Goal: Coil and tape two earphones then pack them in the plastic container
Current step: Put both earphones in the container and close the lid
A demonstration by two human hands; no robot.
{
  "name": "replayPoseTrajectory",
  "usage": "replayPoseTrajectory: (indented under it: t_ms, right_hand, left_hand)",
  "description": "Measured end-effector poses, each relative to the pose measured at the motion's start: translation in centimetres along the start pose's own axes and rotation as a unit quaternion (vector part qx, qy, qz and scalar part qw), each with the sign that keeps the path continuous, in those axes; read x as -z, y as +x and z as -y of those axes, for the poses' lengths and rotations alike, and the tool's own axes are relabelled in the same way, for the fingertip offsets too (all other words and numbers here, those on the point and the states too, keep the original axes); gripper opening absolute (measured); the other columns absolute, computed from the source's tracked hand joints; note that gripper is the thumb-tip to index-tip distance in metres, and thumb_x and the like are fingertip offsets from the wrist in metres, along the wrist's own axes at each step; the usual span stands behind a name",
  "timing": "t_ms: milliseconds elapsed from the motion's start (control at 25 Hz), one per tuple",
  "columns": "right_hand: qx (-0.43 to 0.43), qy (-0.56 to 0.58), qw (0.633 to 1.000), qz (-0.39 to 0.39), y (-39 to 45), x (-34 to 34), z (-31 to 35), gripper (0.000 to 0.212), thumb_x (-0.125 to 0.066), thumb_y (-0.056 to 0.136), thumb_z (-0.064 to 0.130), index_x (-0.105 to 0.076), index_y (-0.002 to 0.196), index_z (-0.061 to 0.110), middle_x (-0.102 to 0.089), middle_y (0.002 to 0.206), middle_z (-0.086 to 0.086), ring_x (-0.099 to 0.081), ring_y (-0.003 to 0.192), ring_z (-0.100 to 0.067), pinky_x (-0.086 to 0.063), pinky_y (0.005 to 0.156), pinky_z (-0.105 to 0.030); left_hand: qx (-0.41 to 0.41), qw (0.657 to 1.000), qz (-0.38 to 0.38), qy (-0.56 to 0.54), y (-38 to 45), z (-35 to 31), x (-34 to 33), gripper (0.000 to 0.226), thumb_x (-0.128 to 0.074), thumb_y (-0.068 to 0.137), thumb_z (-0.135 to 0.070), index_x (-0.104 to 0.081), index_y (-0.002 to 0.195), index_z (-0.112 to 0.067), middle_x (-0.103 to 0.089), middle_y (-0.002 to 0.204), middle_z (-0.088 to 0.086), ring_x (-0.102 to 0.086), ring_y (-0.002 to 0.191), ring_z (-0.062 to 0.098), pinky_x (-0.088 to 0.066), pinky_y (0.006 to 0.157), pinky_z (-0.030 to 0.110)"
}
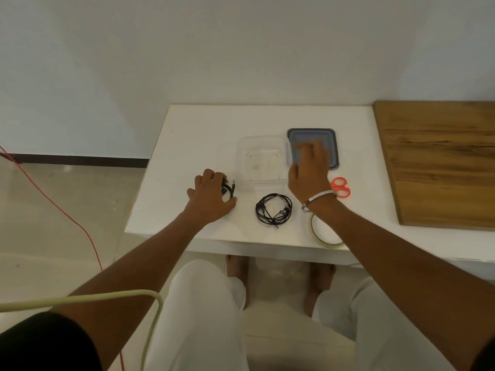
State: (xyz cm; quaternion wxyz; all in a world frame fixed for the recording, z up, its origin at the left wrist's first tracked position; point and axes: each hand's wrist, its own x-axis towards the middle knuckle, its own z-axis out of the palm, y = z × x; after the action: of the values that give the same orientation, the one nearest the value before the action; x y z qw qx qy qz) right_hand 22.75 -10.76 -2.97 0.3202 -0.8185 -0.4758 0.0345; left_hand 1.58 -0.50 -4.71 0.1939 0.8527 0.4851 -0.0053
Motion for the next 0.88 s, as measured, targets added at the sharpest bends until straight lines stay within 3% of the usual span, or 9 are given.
replayPoseTrajectory:
  t_ms: [200,360,520,600,720,880]
  right_hand:
    - [0.202,0.01,0.964,0.173,-3.6,0.0,0.6,0.034,-0.052,0.087,0.038,-0.056,0.115,0.018,-0.05,0.113,-0.002,-0.047,0.102,-0.021,-0.041,0.086,-0.038]
    - [0.266,-0.104,0.914,0.288,-5.3,0.2,-0.1,0.054,-0.05,0.083,0.063,-0.051,0.12,0.024,-0.048,0.121,0.003,-0.042,0.112,-0.018,-0.033,0.097,-0.036]
    - [0.254,-0.11,0.916,0.29,-6.3,-0.1,-1.0,0.067,-0.053,0.078,0.067,-0.043,0.129,0.024,-0.048,0.128,0.003,-0.042,0.117,-0.019,-0.027,0.103,-0.037]
    - [0.228,-0.092,0.926,0.288,-6.3,0.0,-1.0,0.069,-0.054,0.078,0.067,-0.041,0.131,0.024,-0.048,0.128,0.005,-0.042,0.118,-0.017,-0.024,0.104,-0.035]
    - [0.208,-0.094,0.93,0.288,-6.1,0.4,-1.1,0.064,-0.056,0.08,0.063,-0.044,0.127,0.022,-0.049,0.125,0.004,-0.043,0.117,-0.017,-0.024,0.105,-0.035]
    - [0.247,-0.148,0.914,0.287,-6.2,0.2,-1.5,0.041,-0.052,0.086,0.053,-0.054,0.111,0.021,-0.049,0.118,0.002,-0.044,0.112,-0.02,-0.028,0.101,-0.037]
  left_hand:
    - [0.016,1.0,0.011,-0.009,0.0,-0.2,0.2,0.047,-0.066,0.079,-0.023,-0.046,0.121,-0.015,-0.042,0.122,0.004,-0.04,0.114,0.025,-0.039,0.087,0.039]
    - [0.02,0.998,-0.01,-0.066,0.0,0.4,0.4,0.046,-0.067,0.078,-0.022,-0.047,0.119,-0.012,-0.045,0.119,0.007,-0.042,0.113,0.027,-0.046,0.089,0.042]
    - [0.04,0.996,-0.004,-0.08,0.0,0.6,0.5,0.053,-0.067,0.083,-0.035,-0.047,0.128,-0.015,-0.044,0.13,0.006,-0.042,0.121,0.029,-0.041,0.099,0.048]
    - [0.047,0.995,-0.004,-0.083,0.0,0.4,0.6,0.053,-0.057,0.09,-0.044,-0.046,0.135,-0.018,-0.043,0.137,0.004,-0.039,0.128,0.028,-0.037,0.103,0.05]
    - [0.04,0.992,-0.025,-0.113,0.1,1.0,0.8,0.037,-0.048,0.096,-0.023,-0.05,0.132,-0.013,-0.049,0.134,0.009,-0.044,0.125,0.03,-0.039,0.102,0.051]
    - [0.024,0.996,-0.004,-0.083,0.1,2.2,1.4,0.038,-0.062,0.086,-0.01,-0.055,0.122,-0.005,-0.054,0.121,0.015,-0.05,0.115,0.032,-0.041,0.095,0.038]
